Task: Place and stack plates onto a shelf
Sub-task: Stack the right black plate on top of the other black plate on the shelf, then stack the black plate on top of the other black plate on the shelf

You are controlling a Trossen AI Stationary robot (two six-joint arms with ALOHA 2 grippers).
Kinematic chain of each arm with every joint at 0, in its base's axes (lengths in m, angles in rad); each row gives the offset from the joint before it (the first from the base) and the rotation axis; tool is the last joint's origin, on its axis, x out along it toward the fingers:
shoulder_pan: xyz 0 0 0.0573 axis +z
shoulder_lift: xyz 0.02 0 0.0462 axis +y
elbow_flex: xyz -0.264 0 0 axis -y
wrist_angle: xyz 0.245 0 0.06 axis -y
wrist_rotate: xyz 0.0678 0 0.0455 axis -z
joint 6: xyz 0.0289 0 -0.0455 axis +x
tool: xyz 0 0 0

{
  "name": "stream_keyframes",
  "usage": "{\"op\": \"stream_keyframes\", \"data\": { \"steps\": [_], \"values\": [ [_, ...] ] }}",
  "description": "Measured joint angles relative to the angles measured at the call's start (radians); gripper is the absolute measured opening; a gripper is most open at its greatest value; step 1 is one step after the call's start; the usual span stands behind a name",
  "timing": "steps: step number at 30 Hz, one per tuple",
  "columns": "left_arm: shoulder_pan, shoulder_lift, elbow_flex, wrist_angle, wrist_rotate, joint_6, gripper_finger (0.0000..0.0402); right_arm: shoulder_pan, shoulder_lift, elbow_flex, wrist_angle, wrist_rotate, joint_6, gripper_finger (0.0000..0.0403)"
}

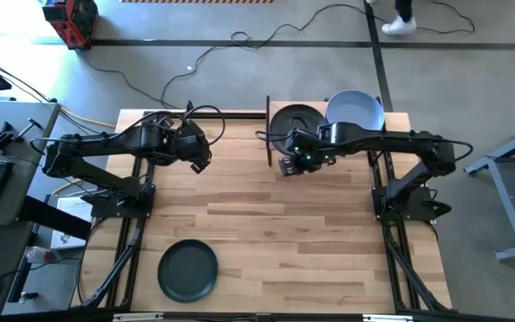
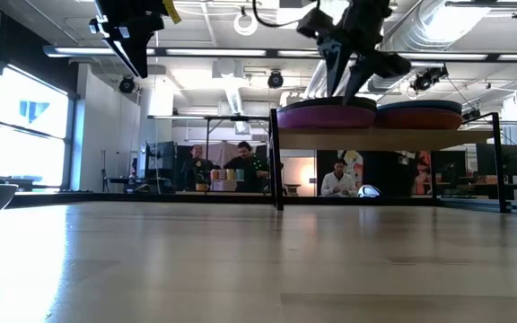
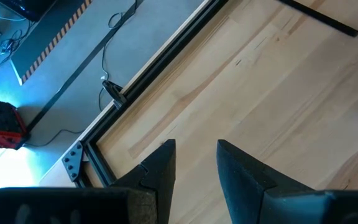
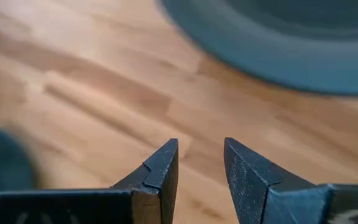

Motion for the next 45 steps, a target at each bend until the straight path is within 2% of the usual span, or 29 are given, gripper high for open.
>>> {"op": "stream_keyframes", "data": {
  "steps": [7, 18, 31, 37, 41, 45],
  "values": [
    [0.000, 0.000, 0.000, 0.000, 0.000, 0.000, 0.0106, -0.037, 0.028, 0.000, -0.010, 0.099, -0.031, 0.0108],
    [0.000, 0.000, 0.000, -0.001, 0.000, 0.003, 0.0106, -0.122, 0.028, 0.000, 0.001, 0.142, -0.073, 0.0108],
    [0.000, 0.000, 0.000, -0.001, 0.000, 0.034, 0.0106, -0.149, 0.028, 0.000, 0.027, 0.136, -0.122, 0.0108],
    [0.000, 0.000, 0.000, -0.004, 0.005, 0.034, 0.0106, -0.122, 0.028, 0.000, 0.030, 0.082, -0.103, 0.0108],
    [0.000, 0.000, 0.000, -0.005, 0.062, 0.034, 0.0106, -0.072, 0.028, 0.014, 0.027, 0.059, -0.082, 0.0108],
    [0.000, 0.000, 0.000, -0.009, 0.183, 0.062, 0.0106, -0.020, 0.028, 0.059, 0.027, 0.051, -0.084, 0.0108]
  ]
}}
